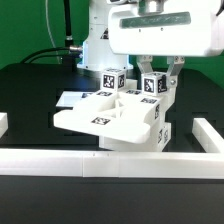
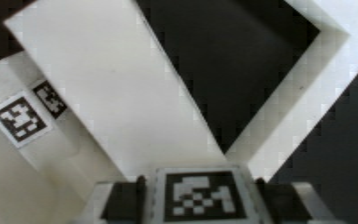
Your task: Assemble chair
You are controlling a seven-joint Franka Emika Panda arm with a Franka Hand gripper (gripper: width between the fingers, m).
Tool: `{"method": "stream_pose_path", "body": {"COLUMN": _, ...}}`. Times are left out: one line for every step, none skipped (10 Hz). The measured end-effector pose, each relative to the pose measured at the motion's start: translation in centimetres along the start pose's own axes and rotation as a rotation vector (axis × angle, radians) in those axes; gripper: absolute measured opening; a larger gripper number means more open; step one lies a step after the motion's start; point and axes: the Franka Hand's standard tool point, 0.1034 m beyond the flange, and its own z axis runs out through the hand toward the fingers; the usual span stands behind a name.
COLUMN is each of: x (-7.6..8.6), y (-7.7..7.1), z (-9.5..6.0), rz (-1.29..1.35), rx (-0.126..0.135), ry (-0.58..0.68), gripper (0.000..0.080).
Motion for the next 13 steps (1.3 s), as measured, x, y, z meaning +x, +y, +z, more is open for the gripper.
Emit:
{"method": "stream_pose_path", "body": {"x": 0.01, "y": 0.01, "z": 0.00, "rz": -0.048, "rx": 0.000, "ry": 0.000, "gripper": 0.0400}}
{"method": "stream_pose_path", "body": {"x": -0.12, "y": 0.13, "z": -0.05, "rz": -0.149, "rx": -0.012, "ry": -0.008, "gripper": 0.0400}}
{"method": "stream_pose_path", "body": {"x": -0.09, "y": 0.17, "z": -0.16, "rz": -0.336, "rx": -0.029, "ry": -0.017, "gripper": 0.0538}}
{"method": "stream_pose_path", "body": {"x": 0.50, "y": 0.29, "z": -0.24, "rz": -0.536, "rx": -0.028, "ry": -0.022, "gripper": 0.0625}}
{"method": "stream_pose_path", "body": {"x": 0.43, "y": 0.28, "z": -0.20, "rz": -0.550, "rx": -0.027, "ry": -0.022, "gripper": 0.0643}}
{"method": "stream_pose_path", "body": {"x": 0.47, "y": 0.31, "z": -0.20, "rz": -0.626, "rx": -0.029, "ry": -0.022, "gripper": 0.0643}}
{"method": "stream_pose_path", "body": {"x": 0.53, "y": 0.39, "z": -0.19, "rz": -0.737, "rx": -0.031, "ry": -0.024, "gripper": 0.0649}}
{"method": "stream_pose_path", "body": {"x": 0.61, "y": 0.69, "z": -0.15, "rz": -0.980, "rx": -0.053, "ry": -0.033, "gripper": 0.0649}}
{"method": "stream_pose_path", "body": {"x": 0.61, "y": 0.74, "z": -0.09, "rz": -1.101, "rx": -0.059, "ry": -0.035, "gripper": 0.0649}}
{"method": "stream_pose_path", "body": {"x": 0.54, "y": 0.82, "z": -0.05, "rz": -1.235, "rx": -0.073, "ry": -0.050, "gripper": 0.0649}}
{"method": "stream_pose_path", "body": {"x": 0.54, "y": 0.63, "z": -0.15, "rz": -1.354, "rx": -0.093, "ry": -0.064, "gripper": 0.0649}}
{"method": "stream_pose_path", "body": {"x": 0.64, "y": 0.40, "z": -0.30, "rz": -1.378, "rx": -0.091, "ry": -0.065, "gripper": 0.0649}}
{"method": "stream_pose_path", "body": {"x": 0.63, "y": 0.52, "z": -0.22, "rz": -1.370, "rx": -0.091, "ry": -0.066, "gripper": 0.0552}}
